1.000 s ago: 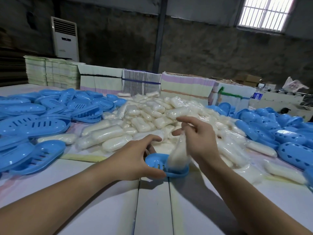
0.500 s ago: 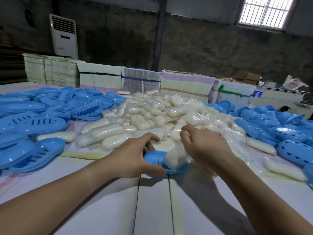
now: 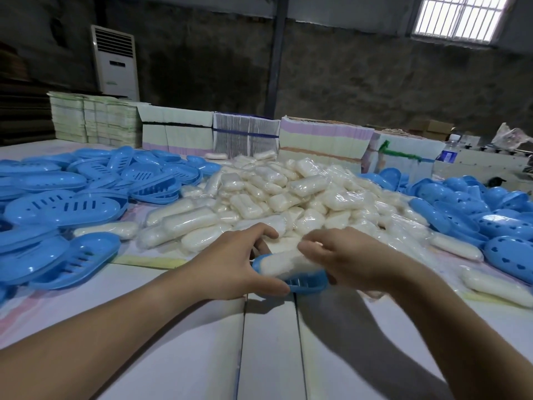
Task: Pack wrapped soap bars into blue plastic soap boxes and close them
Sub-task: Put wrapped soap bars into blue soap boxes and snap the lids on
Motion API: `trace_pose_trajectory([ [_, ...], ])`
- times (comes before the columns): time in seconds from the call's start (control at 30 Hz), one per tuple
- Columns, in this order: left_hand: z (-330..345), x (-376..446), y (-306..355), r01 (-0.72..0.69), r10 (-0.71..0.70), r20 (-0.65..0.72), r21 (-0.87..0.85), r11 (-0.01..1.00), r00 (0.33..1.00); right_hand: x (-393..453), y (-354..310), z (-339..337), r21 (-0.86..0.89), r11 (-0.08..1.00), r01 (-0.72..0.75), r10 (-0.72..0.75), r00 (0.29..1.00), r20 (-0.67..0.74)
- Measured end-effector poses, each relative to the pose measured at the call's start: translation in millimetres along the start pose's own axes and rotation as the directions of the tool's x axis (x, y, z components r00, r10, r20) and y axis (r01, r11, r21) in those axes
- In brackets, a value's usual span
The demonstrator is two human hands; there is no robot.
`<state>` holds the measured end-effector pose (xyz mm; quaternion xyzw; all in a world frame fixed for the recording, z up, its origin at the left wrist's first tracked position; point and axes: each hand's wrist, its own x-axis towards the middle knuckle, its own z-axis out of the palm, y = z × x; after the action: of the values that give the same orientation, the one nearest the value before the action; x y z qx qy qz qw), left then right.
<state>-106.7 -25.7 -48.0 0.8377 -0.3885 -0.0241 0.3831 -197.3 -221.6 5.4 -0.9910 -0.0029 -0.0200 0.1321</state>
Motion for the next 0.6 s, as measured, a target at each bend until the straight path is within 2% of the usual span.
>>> trace_pose_trajectory([
  [0.07,-1,0,-1,0.001,-0.001,0.015,-0.004,1.0,1.0,-6,16,-10,0.171,0.985,-0.024,-0.015,0.975,0.22],
  [0.1,-1,0,-2,-0.001,0.001,0.021,-0.005,1.0,1.0,-8,24,-13,0.202,0.979,-0.021,-0.034,0.964,0.265],
  [0.23,-2,1,-5,0.001,-0.001,0.029,-0.016,1.0,1.0,-2,41,-18,0.116,0.989,0.088,-0.106,0.982,0.156],
  [0.4,-3,3,-8,0.001,-0.001,0.013,-0.004,1.0,1.0,6,35,0,0.204,0.964,0.17,-0.175,0.985,0.006],
  [0.6,-4,3,-10,0.008,-0.008,0.012,-0.005,1.0,1.0,8,34,2,0.214,0.962,0.167,-0.17,0.985,-0.004],
])
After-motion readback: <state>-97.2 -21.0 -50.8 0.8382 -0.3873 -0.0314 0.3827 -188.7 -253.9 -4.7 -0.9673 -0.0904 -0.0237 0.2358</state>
